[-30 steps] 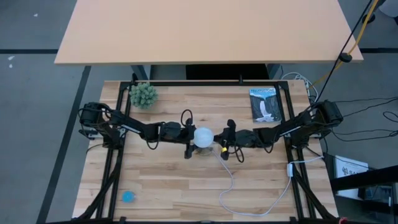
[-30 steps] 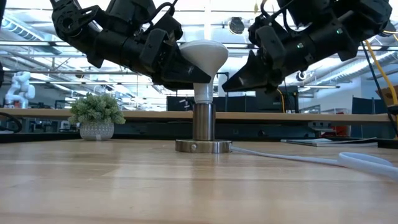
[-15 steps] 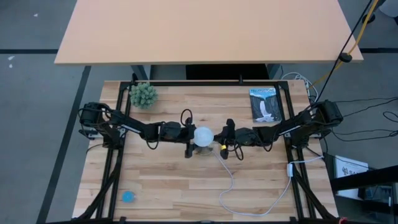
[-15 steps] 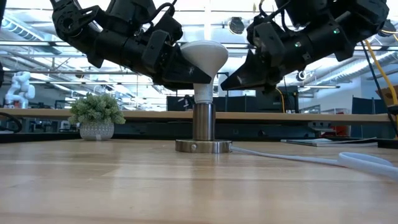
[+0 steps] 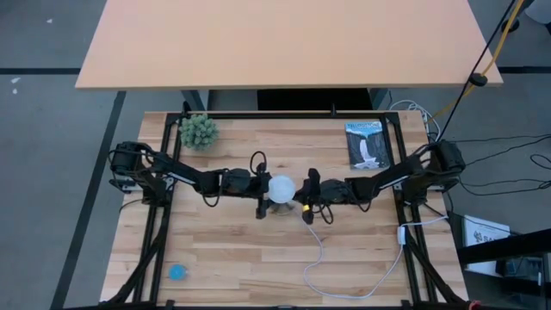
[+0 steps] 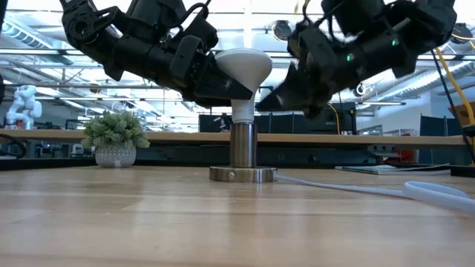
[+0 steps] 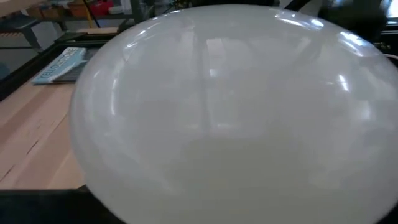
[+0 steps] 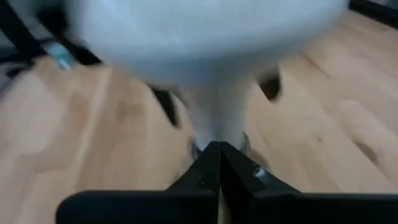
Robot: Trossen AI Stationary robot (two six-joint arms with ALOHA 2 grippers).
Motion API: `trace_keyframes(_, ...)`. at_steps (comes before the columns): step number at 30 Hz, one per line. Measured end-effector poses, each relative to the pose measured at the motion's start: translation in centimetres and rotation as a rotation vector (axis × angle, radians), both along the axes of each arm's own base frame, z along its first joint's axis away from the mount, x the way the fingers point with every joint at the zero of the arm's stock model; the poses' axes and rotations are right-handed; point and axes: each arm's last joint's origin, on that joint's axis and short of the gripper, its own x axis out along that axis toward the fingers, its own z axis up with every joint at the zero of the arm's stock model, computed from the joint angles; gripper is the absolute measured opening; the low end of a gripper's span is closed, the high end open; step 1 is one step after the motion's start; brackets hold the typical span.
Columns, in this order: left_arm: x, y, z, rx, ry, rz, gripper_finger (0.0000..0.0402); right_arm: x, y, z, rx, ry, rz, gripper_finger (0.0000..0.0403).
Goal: Screw lightbulb
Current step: Insert the white light bulb into the gold lamp
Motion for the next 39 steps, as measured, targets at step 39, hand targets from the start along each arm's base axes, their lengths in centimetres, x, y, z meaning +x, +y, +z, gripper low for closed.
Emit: trace_keyframes(39, 0.2, 0.1, 0.7, 0.110, -0.071, 0.019, 0.0259, -0.6, -0.8, 2.5, -0.066, -0.064, 0.049, 0.0000)
